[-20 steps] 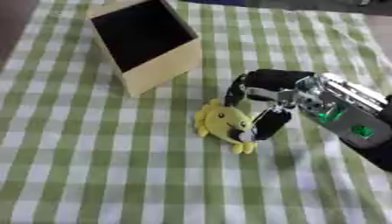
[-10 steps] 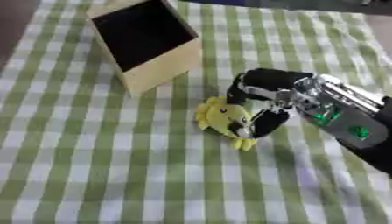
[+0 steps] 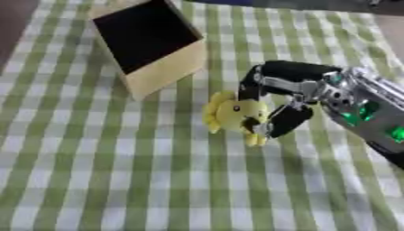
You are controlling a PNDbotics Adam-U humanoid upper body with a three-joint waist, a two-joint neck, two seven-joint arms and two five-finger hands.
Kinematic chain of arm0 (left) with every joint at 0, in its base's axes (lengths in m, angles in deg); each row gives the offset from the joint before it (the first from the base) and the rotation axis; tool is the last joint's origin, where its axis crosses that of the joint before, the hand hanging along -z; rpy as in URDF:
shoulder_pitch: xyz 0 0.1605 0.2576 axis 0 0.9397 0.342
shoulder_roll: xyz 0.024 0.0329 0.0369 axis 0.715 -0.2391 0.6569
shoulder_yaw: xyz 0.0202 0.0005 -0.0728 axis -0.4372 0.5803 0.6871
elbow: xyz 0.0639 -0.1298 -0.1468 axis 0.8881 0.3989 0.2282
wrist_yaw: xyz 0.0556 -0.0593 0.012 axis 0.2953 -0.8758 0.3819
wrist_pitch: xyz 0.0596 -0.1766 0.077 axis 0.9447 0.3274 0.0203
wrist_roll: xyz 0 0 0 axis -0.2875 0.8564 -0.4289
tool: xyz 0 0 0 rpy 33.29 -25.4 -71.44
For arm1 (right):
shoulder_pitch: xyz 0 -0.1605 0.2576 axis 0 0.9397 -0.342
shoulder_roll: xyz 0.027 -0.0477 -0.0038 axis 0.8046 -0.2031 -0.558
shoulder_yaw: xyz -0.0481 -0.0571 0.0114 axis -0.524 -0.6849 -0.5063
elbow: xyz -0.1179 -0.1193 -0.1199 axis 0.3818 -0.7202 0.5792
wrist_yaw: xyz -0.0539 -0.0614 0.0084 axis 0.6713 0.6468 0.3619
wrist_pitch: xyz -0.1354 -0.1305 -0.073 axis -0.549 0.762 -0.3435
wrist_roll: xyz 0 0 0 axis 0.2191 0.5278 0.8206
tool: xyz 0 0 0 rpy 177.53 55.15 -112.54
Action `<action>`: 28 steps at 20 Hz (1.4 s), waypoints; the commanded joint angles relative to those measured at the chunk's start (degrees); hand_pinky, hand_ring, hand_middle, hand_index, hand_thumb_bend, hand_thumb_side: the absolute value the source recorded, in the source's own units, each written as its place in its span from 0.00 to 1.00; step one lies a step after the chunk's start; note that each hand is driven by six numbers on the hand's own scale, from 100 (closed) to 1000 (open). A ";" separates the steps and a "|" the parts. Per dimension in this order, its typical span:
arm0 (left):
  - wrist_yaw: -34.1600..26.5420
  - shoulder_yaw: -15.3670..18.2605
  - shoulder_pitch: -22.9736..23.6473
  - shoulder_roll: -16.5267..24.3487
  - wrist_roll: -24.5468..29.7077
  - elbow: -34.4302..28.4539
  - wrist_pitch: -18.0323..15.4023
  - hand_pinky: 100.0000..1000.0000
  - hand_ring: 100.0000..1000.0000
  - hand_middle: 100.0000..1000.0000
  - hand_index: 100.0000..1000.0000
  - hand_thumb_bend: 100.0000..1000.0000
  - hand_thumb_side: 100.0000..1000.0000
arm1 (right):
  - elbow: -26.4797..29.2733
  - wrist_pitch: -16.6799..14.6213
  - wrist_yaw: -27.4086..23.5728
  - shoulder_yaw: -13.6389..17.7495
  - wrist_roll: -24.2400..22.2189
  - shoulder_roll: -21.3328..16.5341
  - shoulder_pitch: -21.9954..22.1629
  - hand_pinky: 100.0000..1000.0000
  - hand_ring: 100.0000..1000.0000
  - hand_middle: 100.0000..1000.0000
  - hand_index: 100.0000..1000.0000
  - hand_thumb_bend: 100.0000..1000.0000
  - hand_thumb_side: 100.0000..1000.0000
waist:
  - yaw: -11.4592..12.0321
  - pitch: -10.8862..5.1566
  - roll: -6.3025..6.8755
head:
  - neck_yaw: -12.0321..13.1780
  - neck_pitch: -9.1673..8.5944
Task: Pick up objects on the table and place them in the box.
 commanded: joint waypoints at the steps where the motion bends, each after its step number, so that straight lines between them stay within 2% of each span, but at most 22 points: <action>1: 0.10 0.37 -0.25 0.97 0.08 -0.78 -0.01 0.64 0.69 0.66 0.75 0.39 0.53 | 3.47 1.45 -1.41 2.58 0.10 -2.48 -1.59 0.66 0.61 0.47 0.58 0.00 0.00 | -0.08 -1.22 0.21 | 0.28 0.08; 6: 0.07 0.40 -0.37 1.11 0.09 -0.78 -0.02 0.64 0.69 0.66 0.75 0.39 0.54 | 4.80 1.56 -0.38 5.07 1.09 -2.99 -4.51 0.67 0.61 0.47 0.58 0.00 0.00 | -0.09 -1.34 0.07 | 0.17 -0.28; 11: -0.08 0.32 -0.60 1.18 0.26 -0.78 -0.09 0.64 0.69 0.66 0.75 0.39 0.54 | 0.46 -0.49 1.85 6.19 1.58 -0.21 -10.29 0.68 0.62 0.47 0.58 0.00 0.00 | 0.12 -1.38 0.05 | -0.51 -0.61; 18: -0.34 0.29 -1.08 1.34 0.48 -0.78 -0.25 0.64 0.69 0.66 0.75 0.39 0.54 | -10.82 -5.99 5.05 7.20 2.62 5.09 -18.25 0.69 0.62 0.47 0.58 0.00 0.00 | 0.50 -1.31 -0.17 | -2.23 -2.11; 23: -0.48 0.22 -1.34 1.42 0.70 -0.78 -0.30 0.64 0.69 0.66 0.75 0.39 0.54 | -19.44 -9.75 6.84 8.34 3.92 9.15 -22.73 0.69 0.62 0.47 0.58 0.00 0.00 | 0.98 -1.26 -0.28 | -3.27 -2.46; 28: -0.77 0.00 -1.79 1.11 1.04 -0.78 -0.23 0.64 0.69 0.66 0.74 0.39 0.54 | -30.13 -13.31 10.55 10.18 5.88 15.32 -26.51 0.68 0.61 0.47 0.58 0.00 0.00 | 1.93 -1.08 -0.33 | -4.32 -2.83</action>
